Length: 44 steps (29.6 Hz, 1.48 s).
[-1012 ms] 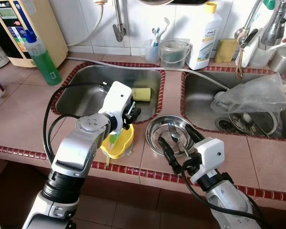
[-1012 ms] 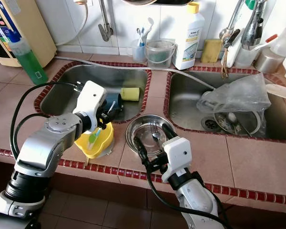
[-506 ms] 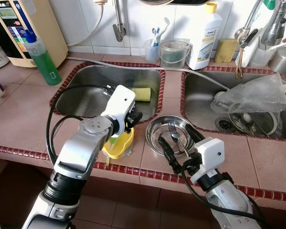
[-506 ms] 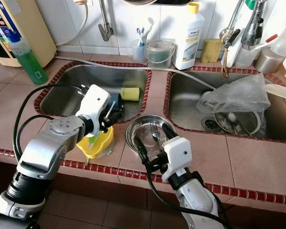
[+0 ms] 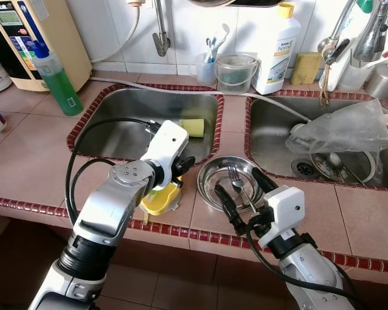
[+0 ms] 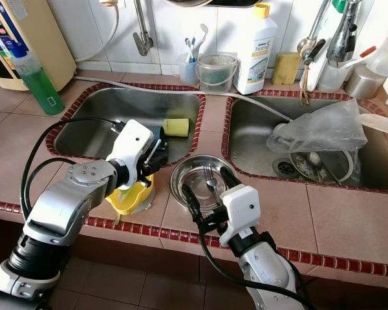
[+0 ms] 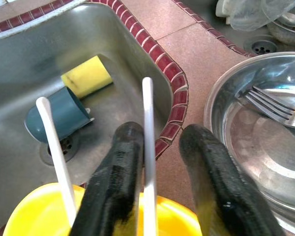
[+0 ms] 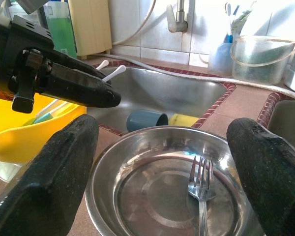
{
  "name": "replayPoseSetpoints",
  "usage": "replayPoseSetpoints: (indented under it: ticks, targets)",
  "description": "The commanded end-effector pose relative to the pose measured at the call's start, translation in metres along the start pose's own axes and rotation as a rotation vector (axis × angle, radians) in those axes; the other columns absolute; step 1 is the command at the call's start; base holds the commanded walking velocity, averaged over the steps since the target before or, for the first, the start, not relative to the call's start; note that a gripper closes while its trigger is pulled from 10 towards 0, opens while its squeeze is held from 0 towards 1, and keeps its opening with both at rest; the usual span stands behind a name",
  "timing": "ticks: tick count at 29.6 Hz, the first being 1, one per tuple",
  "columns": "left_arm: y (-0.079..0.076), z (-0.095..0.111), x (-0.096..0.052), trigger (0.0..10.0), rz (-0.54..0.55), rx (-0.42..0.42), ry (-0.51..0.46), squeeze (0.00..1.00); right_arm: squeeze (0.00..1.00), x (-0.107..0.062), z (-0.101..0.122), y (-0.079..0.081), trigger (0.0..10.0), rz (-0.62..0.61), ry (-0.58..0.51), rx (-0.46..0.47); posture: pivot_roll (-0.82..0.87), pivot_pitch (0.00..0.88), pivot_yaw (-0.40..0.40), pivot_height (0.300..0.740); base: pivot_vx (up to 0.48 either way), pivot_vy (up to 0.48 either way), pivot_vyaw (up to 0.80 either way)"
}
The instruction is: Kitchen organization
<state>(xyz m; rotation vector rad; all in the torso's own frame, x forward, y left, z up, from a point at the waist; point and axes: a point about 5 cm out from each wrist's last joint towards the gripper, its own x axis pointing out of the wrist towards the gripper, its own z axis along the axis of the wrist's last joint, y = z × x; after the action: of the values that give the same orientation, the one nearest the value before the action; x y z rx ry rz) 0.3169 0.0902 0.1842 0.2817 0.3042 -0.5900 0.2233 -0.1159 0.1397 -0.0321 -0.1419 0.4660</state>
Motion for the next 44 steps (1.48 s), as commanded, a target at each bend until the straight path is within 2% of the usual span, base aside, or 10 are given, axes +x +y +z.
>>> replayPoseSetpoints:
  ticks: [1, 23, 30, 37, 38, 39, 44]
  targets:
    - [0.003, 0.003, -0.005, 0.0, 0.002, 0.005, -0.027, 0.0, 0.0, 0.002, 0.001, 0.002, 10.0, 0.004, -0.005, -0.001, -0.09, 0.096, 0.089, 0.74, 0.0, 0.0, 0.0]
    - [0.003, 0.005, -0.006, 0.0, -0.022, 0.012, -0.038, 0.0, 0.0, 0.006, -0.001, 0.006, 10.0, 0.038, -0.009, -0.005, -0.08, 0.074, 0.078, 0.74, 0.0, 0.0, 0.0]
    - [0.006, 0.008, -0.005, 0.0, -0.018, 0.014, -0.046, 0.0, 0.0, 0.008, -0.001, 0.005, 10.0, 0.038, -0.013, -0.007, -0.08, 0.066, 0.082, 0.74, 0.0, 0.0, 0.0]
    - [0.019, 0.023, -0.007, 0.2, -0.012, 0.015, -0.094, 0.0, 0.0, 0.011, -0.001, 0.004, 10.0, 0.043, -0.02, -0.018, -0.07, 0.041, 0.07, 0.74, 0.0, 0.0, 0.0]
    - [0.022, 0.026, -0.007, 7.8, -0.013, 0.016, -0.104, 0.0, 0.0, 0.012, -0.001, 0.004, 10.0, 0.047, -0.021, -0.02, -0.07, 0.04, 0.069, 0.74, 0.0, 0.0, 0.0]
    - [0.028, 0.034, -0.008, 10.0, -0.02, 0.016, -0.125, 0.0, 0.0, 0.013, -0.001, 0.005, 10.0, 0.055, -0.023, -0.021, -0.07, 0.039, 0.064, 0.74, 0.0, 0.0, 0.0]
    - [0.044, 0.053, -0.014, 10.0, 0.003, -0.016, -0.212, 0.0, 0.0, 0.016, -0.001, 0.002, 10.0, 0.058, -0.029, -0.027, -0.07, 0.037, 0.057, 0.74, 0.0, 0.0, 0.0]
